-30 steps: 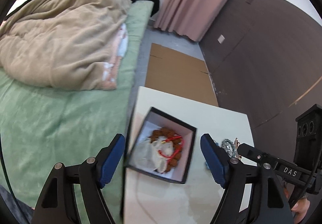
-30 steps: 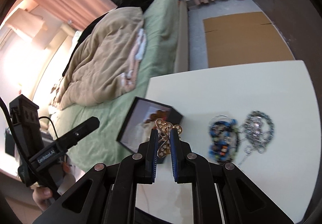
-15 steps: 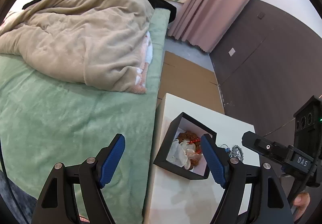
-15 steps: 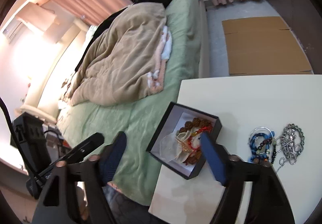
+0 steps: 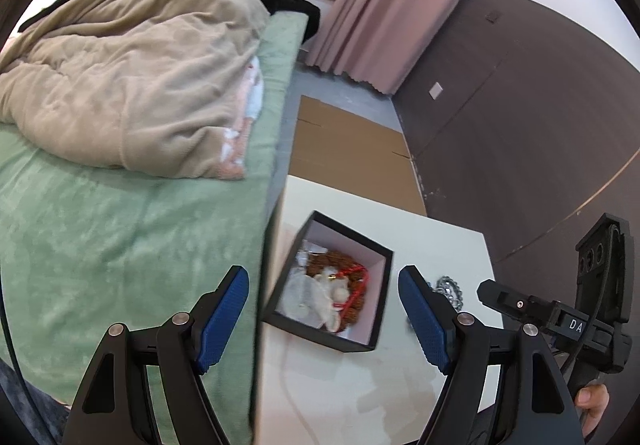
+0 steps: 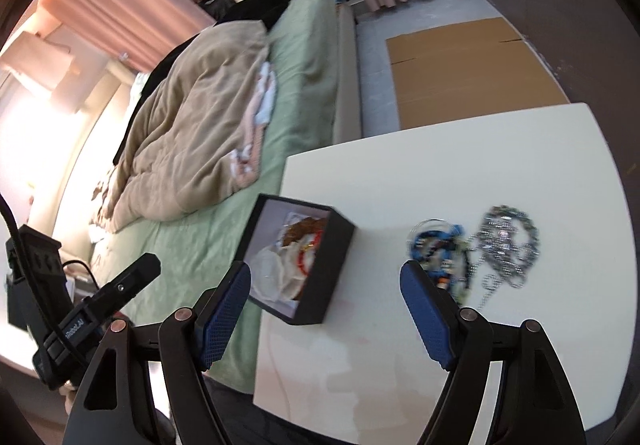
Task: Organize jewelry
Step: 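Open the left tool over the box while the right tool drops the gold charm in, then grasp a dark bead bracelet from the blue pile with the left tool, then carry the dark bracelet to the box with the left tool while the right tool lifts the silver chain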
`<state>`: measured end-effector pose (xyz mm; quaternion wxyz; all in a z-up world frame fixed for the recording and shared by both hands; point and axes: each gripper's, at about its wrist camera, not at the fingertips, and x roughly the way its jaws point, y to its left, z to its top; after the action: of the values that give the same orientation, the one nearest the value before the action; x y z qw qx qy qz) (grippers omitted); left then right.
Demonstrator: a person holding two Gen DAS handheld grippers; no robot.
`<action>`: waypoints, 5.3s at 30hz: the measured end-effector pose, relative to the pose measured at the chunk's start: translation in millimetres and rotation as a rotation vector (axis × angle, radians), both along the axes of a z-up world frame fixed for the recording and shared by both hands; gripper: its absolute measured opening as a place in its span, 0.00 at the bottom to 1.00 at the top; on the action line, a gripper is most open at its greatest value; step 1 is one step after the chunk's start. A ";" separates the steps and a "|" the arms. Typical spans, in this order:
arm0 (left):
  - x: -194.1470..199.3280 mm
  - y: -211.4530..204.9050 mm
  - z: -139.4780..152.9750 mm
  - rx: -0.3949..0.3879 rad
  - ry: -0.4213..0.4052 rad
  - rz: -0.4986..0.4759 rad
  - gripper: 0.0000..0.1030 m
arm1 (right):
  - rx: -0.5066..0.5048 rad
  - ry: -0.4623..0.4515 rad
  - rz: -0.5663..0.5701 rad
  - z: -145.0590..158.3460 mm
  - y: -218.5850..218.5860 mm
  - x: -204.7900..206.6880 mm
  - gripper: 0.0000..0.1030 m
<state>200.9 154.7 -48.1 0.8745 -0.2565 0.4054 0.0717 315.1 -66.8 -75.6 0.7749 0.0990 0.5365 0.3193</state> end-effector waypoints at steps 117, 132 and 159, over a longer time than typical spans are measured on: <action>30.1 -57.4 5.6 0.027 0.062 -0.111 0.08 | -0.276 0.053 0.068 -79.8 -63.9 72.4 0.18; 50.3 -41.1 3.4 0.033 0.058 -0.110 0.08 | -0.080 -0.103 0.043 21.4 -71.9 44.9 0.18; 63.9 8.8 -37.3 -0.077 0.133 -0.024 0.09 | -0.001 -0.268 0.162 119.1 5.8 6.8 0.18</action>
<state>264.8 163.6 -85.4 0.8360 -0.2797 0.4680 0.0624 321.9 -61.0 43.5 0.8112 0.0116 0.4348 0.3909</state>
